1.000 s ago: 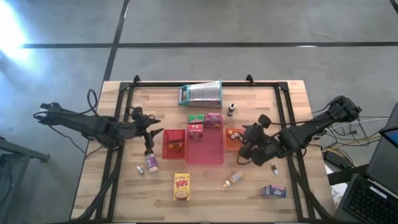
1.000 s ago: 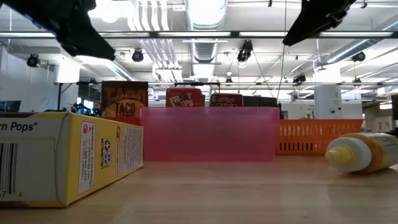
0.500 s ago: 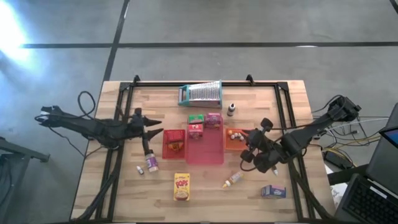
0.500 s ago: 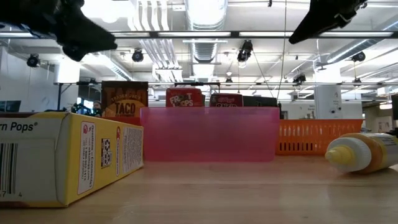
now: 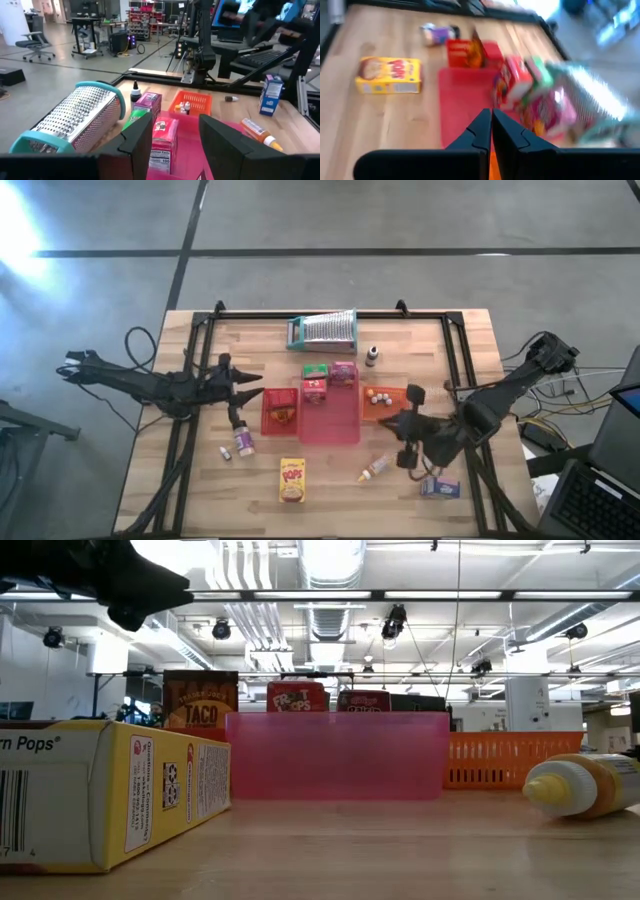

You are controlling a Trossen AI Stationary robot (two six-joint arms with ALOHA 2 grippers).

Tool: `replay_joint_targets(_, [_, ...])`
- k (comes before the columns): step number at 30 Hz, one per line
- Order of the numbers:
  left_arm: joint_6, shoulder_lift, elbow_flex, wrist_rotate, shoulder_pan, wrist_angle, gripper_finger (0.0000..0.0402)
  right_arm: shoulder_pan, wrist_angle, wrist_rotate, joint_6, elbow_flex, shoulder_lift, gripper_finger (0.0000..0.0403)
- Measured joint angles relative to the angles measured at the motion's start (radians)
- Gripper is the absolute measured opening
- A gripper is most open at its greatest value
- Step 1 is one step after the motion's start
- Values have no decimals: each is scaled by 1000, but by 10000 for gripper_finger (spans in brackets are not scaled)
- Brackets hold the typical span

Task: Pick & Place Kitchen Items
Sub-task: Put the large yellow food coloring bottle into the orange bin

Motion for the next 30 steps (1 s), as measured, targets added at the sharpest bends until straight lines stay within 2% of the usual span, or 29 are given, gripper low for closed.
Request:
replay_joint_targets(4, [-32, 0, 1, 0, 0, 3, 164, 18, 4, -5, -266, 100, 0, 12])
replay_joint_targets(7, [-74, 0, 1, 0, 0, 3, 163, 15, 5, -26, -253, 164, 1, 9])
replay_joint_targets(11, [-103, 0, 0, 0, 0, 2, 163, -11, 4, -221, -311, 242, 32, 9])
replay_joint_targets(15, [-116, 4, -3, 0, 0, 4, 163, -11, -97, -239, -413, 335, 136, 9])
replay_joint_targets(24, [-135, 5, -26, -5, 0, 28, 163, -38, -565, -278, -324, 643, 473, 13])
replay_joint_targets(28, [-132, 5, -27, -5, 0, 33, 163, -52, -720, -291, -254, 781, 589, 35])
replay_joint_targets(30, [-135, 5, -30, -5, 0, 33, 163, -64, -750, -335, -246, 842, 640, 50])
